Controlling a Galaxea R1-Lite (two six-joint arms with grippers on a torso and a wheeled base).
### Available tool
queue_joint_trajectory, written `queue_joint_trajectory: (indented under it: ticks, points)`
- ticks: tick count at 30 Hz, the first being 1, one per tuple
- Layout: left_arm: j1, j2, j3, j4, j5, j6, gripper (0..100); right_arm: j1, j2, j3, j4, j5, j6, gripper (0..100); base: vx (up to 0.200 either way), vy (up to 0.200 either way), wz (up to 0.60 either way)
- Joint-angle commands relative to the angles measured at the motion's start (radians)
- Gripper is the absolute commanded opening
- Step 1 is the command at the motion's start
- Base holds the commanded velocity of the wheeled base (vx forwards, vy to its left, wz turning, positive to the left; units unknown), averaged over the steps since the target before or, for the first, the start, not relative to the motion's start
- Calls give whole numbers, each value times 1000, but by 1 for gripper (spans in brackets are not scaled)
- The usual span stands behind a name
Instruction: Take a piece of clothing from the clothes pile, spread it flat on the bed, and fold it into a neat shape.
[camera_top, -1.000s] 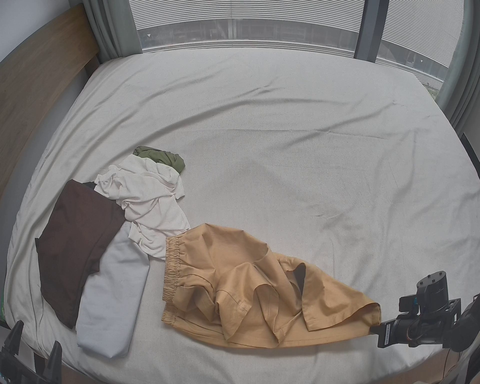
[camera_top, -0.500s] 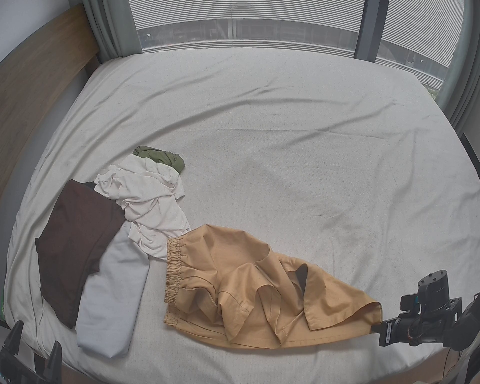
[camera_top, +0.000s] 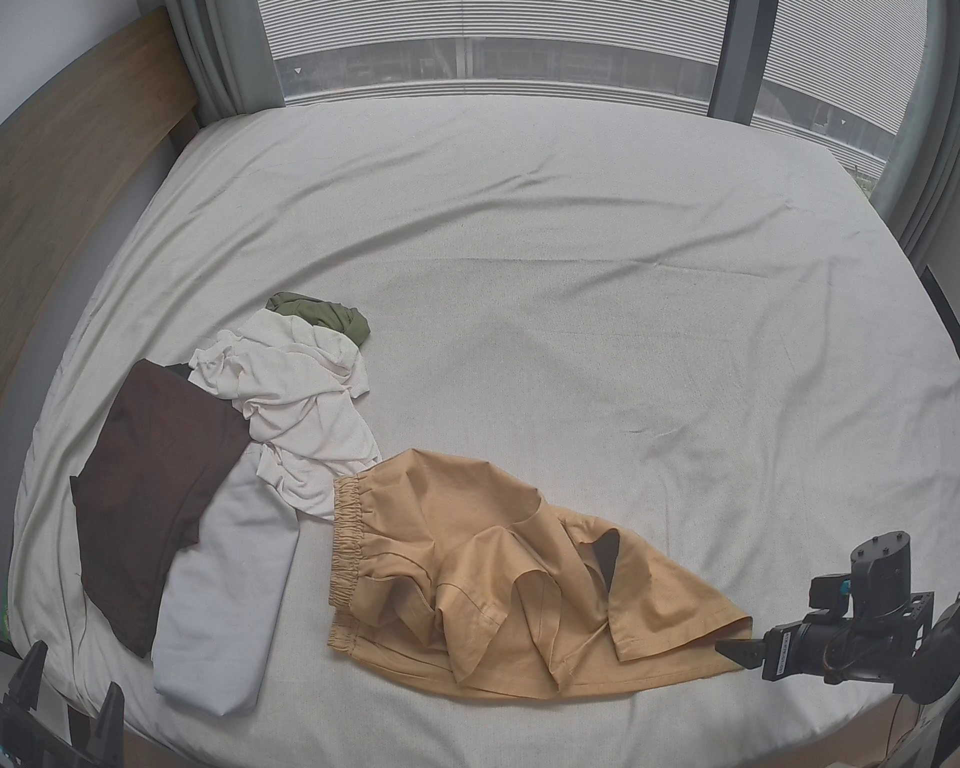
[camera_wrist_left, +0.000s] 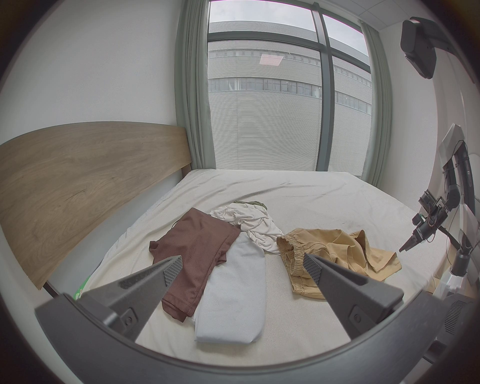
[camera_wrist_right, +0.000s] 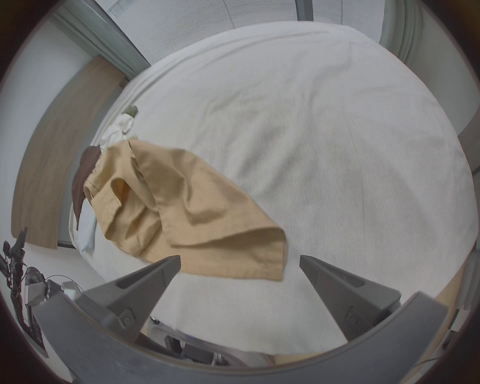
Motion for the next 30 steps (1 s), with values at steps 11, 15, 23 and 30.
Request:
queue_joint_trajectory:
  ticks: [11,15,23,30]
  points:
    - [0,-16,18,0,0,3,100,216,-109,-115,-44,12,2,100,0,0,0]
    - [0,-16,18,0,0,3,100,278,-43,-171,-47,14,5,100,0,0,0]
    - [0,-16,18,0,0,1,100,321,61,-276,-50,51,5,100,0,0,0]
    - [0,-16,18,0,0,1,100,382,135,-346,-50,57,9,100,0,0,0]
